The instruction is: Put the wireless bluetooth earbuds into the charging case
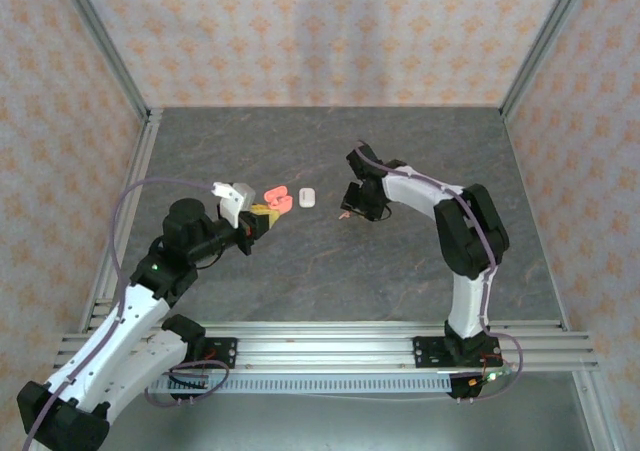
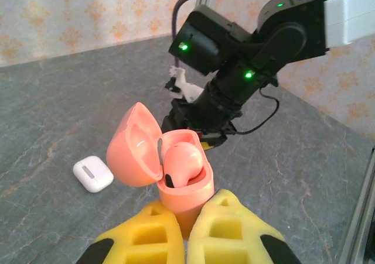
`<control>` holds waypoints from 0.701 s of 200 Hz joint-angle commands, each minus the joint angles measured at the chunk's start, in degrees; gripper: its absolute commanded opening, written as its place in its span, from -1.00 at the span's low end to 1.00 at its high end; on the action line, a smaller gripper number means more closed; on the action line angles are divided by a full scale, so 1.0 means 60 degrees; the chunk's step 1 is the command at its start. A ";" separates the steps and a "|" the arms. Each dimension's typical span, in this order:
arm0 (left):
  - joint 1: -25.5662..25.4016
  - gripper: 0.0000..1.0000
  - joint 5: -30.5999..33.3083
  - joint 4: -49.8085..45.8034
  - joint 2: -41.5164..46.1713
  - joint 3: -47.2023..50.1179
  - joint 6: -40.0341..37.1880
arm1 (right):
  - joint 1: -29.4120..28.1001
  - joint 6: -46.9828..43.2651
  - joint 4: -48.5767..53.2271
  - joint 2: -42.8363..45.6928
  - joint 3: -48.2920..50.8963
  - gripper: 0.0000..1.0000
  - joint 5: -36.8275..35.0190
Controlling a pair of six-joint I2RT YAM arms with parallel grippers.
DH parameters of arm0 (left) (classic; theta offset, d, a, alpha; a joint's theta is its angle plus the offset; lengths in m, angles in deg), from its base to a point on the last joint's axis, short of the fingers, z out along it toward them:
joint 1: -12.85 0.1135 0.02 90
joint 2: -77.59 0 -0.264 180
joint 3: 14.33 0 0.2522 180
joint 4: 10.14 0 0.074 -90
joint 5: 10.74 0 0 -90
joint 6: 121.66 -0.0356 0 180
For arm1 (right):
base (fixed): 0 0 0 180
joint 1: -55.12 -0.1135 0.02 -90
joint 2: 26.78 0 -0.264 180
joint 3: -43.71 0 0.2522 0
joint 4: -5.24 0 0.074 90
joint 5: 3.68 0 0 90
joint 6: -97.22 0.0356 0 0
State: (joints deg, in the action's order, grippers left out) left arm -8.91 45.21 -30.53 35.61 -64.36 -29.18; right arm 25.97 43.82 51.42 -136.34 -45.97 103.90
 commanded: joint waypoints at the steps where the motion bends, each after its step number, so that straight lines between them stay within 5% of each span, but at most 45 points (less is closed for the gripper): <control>1: -0.0049 -1.00 -0.0198 0.0342 -0.0079 -0.0261 -0.0360 | 0.0024 0.1022 -0.0722 0.0372 0.0487 -0.07 -0.0017; 74: -0.0050 -1.00 -0.0354 -0.0038 -0.0361 -0.0561 -0.0781 | -0.0140 0.1482 -0.1058 -0.0562 0.0035 -0.08 0.0521; 140: -0.0054 -1.00 -0.0334 -0.0004 -0.0386 -0.0459 -0.0780 | -0.0138 0.1123 -0.0516 -0.1151 -0.0577 -0.33 0.0529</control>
State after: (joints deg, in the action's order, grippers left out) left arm -8.91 43.90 -30.97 33.17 -66.05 -32.24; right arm 25.45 51.30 47.14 -140.85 -47.56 106.98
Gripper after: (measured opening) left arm 0.057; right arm 0.354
